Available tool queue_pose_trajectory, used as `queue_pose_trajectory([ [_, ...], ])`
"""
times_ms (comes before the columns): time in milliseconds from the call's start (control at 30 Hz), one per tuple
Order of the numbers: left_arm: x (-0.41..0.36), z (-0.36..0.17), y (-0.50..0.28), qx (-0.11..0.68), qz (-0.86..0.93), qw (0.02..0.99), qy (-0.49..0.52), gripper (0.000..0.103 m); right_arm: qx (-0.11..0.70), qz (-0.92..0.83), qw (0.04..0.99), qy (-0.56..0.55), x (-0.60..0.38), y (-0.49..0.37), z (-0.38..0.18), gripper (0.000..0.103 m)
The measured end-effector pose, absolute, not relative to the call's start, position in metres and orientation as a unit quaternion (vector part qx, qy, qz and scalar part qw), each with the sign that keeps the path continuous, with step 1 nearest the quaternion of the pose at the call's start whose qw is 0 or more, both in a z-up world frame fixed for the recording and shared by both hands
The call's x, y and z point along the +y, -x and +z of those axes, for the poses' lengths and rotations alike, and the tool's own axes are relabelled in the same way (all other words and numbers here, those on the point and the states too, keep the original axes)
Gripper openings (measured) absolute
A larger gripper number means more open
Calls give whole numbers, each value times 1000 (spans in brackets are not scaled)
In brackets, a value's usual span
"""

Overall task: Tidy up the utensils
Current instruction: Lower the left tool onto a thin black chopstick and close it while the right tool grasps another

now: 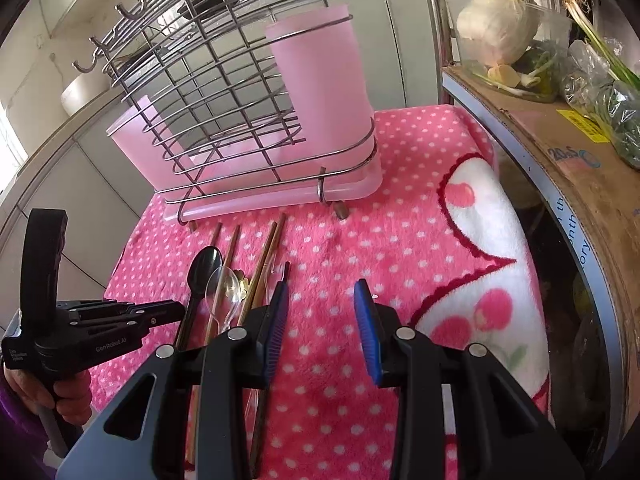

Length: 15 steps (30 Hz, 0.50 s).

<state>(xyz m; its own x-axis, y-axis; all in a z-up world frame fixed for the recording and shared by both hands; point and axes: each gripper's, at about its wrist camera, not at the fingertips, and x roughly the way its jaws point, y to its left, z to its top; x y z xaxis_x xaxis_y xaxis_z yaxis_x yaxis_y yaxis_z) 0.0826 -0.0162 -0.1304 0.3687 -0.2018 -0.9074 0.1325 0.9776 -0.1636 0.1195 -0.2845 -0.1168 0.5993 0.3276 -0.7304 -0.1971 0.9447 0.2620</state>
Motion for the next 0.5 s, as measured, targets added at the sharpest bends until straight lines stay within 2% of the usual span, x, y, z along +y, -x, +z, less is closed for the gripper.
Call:
queue_pose_trajectory([
  [267, -37, -141, -94, 576, -101, 811, 34, 11, 425, 152, 889, -78, -283, -118, -118, 34],
  [400, -30, -142, -95, 577, -93, 810, 55, 4, 428, 159, 886, -78, -283, -117, -119, 34],
  [500, -15, -134, -90, 562, -67, 822, 62, 4, 437, 171, 879, -84, -281, -117, -119, 34],
])
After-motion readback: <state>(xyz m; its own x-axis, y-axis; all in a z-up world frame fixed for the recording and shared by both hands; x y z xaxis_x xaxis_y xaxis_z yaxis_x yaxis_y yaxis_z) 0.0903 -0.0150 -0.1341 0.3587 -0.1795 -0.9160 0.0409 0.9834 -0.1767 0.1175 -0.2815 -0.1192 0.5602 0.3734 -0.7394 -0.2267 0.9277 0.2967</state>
